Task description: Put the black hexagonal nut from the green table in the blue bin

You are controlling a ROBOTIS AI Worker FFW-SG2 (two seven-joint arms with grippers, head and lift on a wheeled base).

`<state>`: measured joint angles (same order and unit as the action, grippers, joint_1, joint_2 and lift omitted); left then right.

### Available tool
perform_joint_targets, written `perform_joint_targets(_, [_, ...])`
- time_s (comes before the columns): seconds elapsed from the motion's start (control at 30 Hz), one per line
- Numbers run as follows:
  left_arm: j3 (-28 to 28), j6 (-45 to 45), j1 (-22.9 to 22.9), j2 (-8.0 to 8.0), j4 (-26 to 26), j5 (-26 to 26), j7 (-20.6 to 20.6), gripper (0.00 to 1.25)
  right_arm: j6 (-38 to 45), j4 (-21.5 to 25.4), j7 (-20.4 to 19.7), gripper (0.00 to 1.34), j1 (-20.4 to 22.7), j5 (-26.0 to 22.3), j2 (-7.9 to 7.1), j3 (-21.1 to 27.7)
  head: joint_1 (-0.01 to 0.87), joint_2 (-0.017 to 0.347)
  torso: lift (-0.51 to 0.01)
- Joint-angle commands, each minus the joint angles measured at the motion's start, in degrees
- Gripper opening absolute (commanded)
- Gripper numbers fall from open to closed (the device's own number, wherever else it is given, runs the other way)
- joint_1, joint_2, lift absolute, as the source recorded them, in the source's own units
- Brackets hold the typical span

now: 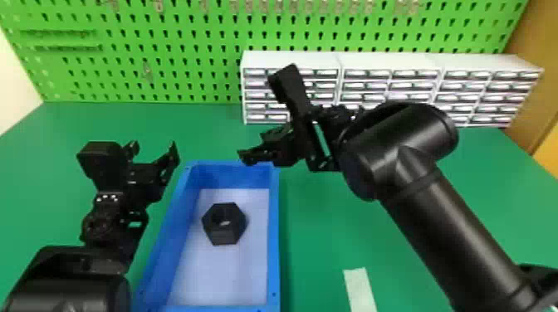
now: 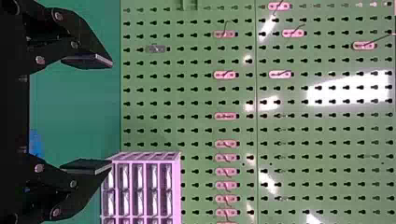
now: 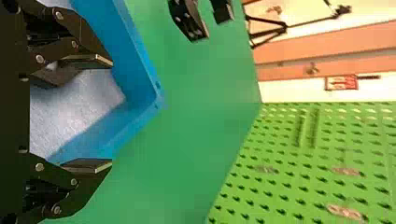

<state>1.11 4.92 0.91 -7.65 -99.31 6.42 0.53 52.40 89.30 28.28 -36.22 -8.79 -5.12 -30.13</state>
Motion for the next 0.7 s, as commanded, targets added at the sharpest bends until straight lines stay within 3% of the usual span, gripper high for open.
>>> perform_joint_targets(0.0, [0.12, 0.0, 0.06, 0.0, -0.09, 0.0, 0.08, 0.76, -2.47, 0.27, -0.06, 0.83, 1.33, 1.05, 0.46, 3.06, 0.686, 0.052, -0.097])
perform_joint_targets(0.13, [0.38, 0.0, 0.23, 0.0, -0.27, 0.0, 0.0, 0.76, -3.53, 1.23, -0.15, 0.83, 2.73, 4.04, 0.9, 5.52, 0.686, 0.052, -0.097])
perform_joint_targets(0.67, [0.56, 0.0, 0.23, 0.0, -0.35, 0.0, 0.0, 0.76, -15.92, 4.75, -10.26, 0.83, 11.35, 6.94, 1.78, 17.04, 0.686, 0.052, -0.097])
